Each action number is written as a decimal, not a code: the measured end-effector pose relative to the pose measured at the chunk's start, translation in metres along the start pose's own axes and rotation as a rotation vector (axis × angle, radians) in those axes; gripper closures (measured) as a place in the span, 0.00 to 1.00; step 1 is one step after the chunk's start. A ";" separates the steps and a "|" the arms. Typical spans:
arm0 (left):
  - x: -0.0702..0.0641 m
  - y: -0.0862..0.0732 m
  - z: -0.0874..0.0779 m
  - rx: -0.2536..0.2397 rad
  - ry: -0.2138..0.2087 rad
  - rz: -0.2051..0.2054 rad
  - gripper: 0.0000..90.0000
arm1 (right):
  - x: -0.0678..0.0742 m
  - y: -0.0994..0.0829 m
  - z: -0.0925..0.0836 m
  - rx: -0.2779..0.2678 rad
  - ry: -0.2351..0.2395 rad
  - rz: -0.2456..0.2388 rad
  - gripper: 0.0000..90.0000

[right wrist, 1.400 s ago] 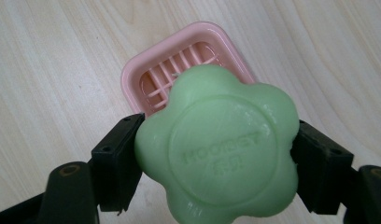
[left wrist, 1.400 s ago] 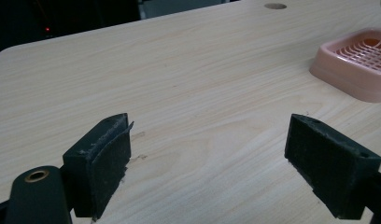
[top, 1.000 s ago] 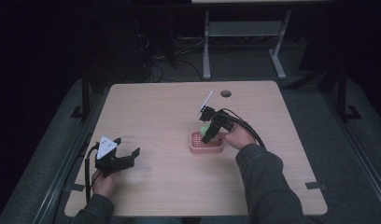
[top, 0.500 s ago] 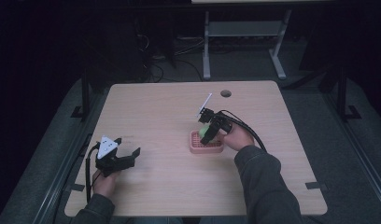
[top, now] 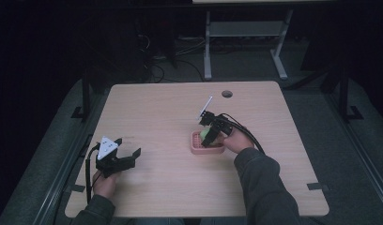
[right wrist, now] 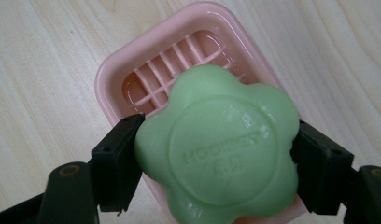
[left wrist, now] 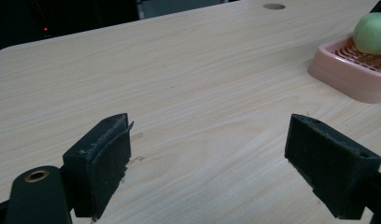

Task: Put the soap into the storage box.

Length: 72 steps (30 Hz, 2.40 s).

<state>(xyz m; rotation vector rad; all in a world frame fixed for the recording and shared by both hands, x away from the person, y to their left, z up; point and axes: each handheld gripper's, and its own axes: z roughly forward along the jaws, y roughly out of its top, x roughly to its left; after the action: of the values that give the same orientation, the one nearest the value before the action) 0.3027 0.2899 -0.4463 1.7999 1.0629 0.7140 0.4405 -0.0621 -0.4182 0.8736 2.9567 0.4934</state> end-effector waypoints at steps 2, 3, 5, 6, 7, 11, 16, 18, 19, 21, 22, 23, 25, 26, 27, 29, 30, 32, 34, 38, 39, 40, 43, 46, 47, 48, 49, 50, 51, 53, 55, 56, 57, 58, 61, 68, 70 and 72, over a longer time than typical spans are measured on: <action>0.000 0.000 0.000 0.002 -0.001 0.001 0.16 | -0.001 -0.002 0.001 -0.001 0.005 0.016 0.29; 0.000 0.000 0.000 0.001 -0.001 0.000 0.16 | -0.001 -0.002 0.001 0.000 0.002 0.016 0.29; 0.000 0.000 0.000 0.001 -0.002 0.001 0.16 | -0.002 -0.003 0.001 0.001 0.002 0.017 0.29; 0.000 0.000 0.000 0.001 -0.001 0.000 0.16 | -0.002 -0.003 0.001 0.000 -0.002 0.017 0.29; 0.000 0.000 0.000 0.001 -0.001 0.000 0.16 | -0.003 -0.003 0.000 -0.005 -0.004 0.017 0.29; 0.000 0.000 0.000 0.001 -0.001 0.000 0.16 | -0.005 -0.003 0.000 -0.006 0.006 0.028 0.28; 0.000 0.000 0.000 0.000 -0.002 0.002 0.16 | -0.004 -0.002 0.002 -0.004 0.005 0.031 0.28; 0.000 0.000 0.000 0.000 -0.001 0.002 0.16 | -0.004 -0.001 0.002 -0.005 0.006 0.032 0.28; 0.000 0.000 0.000 0.000 -0.001 0.002 0.16 | -0.004 -0.001 0.003 -0.003 0.008 0.034 0.28; 0.000 0.000 0.000 -0.001 -0.001 0.002 0.16 | -0.004 -0.001 0.002 -0.010 0.009 0.034 0.28; 0.000 0.000 0.000 0.000 -0.001 0.001 0.16 | -0.004 -0.001 0.001 -0.014 0.010 0.037 0.28; 0.000 0.000 0.000 0.000 -0.001 0.000 0.16 | -0.004 -0.001 0.000 -0.016 0.009 0.036 0.28; 0.000 0.000 0.000 -0.001 -0.001 0.001 0.16 | -0.004 -0.001 -0.001 -0.022 0.006 0.034 0.28; 0.000 0.000 0.000 -0.001 -0.001 0.001 0.16 | -0.004 -0.001 -0.002 -0.027 0.009 0.038 0.28; 0.000 0.000 0.000 -0.001 -0.001 0.001 0.16 | -0.004 -0.001 -0.002 -0.032 0.008 0.037 0.28; 0.000 0.000 0.000 -0.001 -0.002 0.002 0.16 | -0.004 -0.002 -0.004 -0.039 0.008 0.041 0.29; 0.000 0.000 0.000 -0.001 -0.003 0.002 0.16 | -0.004 -0.002 -0.005 -0.043 0.008 0.041 0.29; 0.000 0.000 0.000 -0.002 -0.003 0.003 0.16 | -0.004 -0.002 -0.006 -0.050 0.008 0.045 0.29; 0.000 0.000 0.000 -0.001 -0.002 0.004 0.16 | -0.004 -0.002 -0.008 -0.059 0.009 0.047 0.29; -0.001 0.000 0.000 -0.001 -0.003 0.004 0.16 | -0.003 -0.003 -0.012 -0.069 0.010 0.049 0.29; -0.001 0.000 0.000 0.000 -0.003 0.004 0.16 | -0.003 -0.003 -0.013 -0.074 0.012 0.047 0.29; -0.001 0.000 0.000 0.001 -0.002 0.005 0.16 | -0.003 -0.004 -0.014 -0.076 0.011 0.047 0.29; -0.001 0.000 0.001 0.003 -0.003 0.006 0.16 | -0.004 -0.005 -0.016 -0.081 0.016 0.053 0.29; -0.001 0.000 0.001 0.005 -0.004 0.009 0.16 | -0.004 -0.007 -0.019 -0.092 0.022 0.058 0.29; -0.001 0.000 0.001 0.005 -0.004 0.008 0.16 | -0.004 -0.007 -0.020 -0.095 0.023 0.057 0.29; -0.001 0.000 0.001 0.003 -0.005 0.006 0.16 | -0.004 -0.008 -0.021 -0.099 0.023 0.056 0.29; -0.001 0.000 0.000 0.005 -0.006 0.008 0.16 | -0.004 -0.008 -0.022 -0.099 0.021 0.060 0.29; -0.001 0.000 0.000 0.007 -0.007 0.009 0.16 | -0.004 -0.009 -0.022 -0.101 0.023 0.060 0.29; -0.001 0.000 0.001 0.009 -0.006 0.009 0.16 | -0.005 -0.010 -0.024 -0.103 0.022 0.060 0.29; -0.001 0.000 0.000 0.009 -0.007 0.009 0.16 | -0.005 -0.011 -0.026 -0.112 0.023 0.066 0.29; -0.001 0.000 0.000 0.010 -0.008 0.006 0.16 | -0.005 -0.012 -0.029 -0.117 0.023 0.071 0.29; -0.002 0.000 0.000 0.009 -0.007 0.005 0.16 | -0.005 -0.013 -0.030 -0.120 0.023 0.069 0.29; -0.002 0.000 0.000 0.011 -0.007 0.007 0.16 | -0.005 -0.013 -0.031 -0.123 0.023 0.068 0.29; -0.002 0.000 0.000 0.010 -0.007 0.005 0.16 | -0.005 -0.014 -0.032 -0.127 0.020 0.068 0.29; -0.002 0.000 0.000 0.013 -0.007 0.007 0.16 | -0.005 -0.015 -0.033 -0.128 0.025 0.070 0.29; -0.002 0.000 0.000 0.013 -0.008 0.008 0.16 | -0.006 -0.020 -0.036 -0.136 0.023 0.075 0.29; -0.002 0.000 0.000 0.011 -0.008 0.010 0.16 | -0.007 -0.021 -0.038 -0.140 0.023 0.079 0.29; -0.002 0.000 0.000 0.012 -0.008 0.011 0.16 | -0.007 -0.023 -0.040 -0.142 0.019 0.080 0.29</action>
<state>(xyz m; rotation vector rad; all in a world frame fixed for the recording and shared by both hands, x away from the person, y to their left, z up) 0.3021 0.2882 -0.4466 1.8180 1.0550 0.7079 0.4297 -0.0955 -0.3873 0.9788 2.8691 0.7096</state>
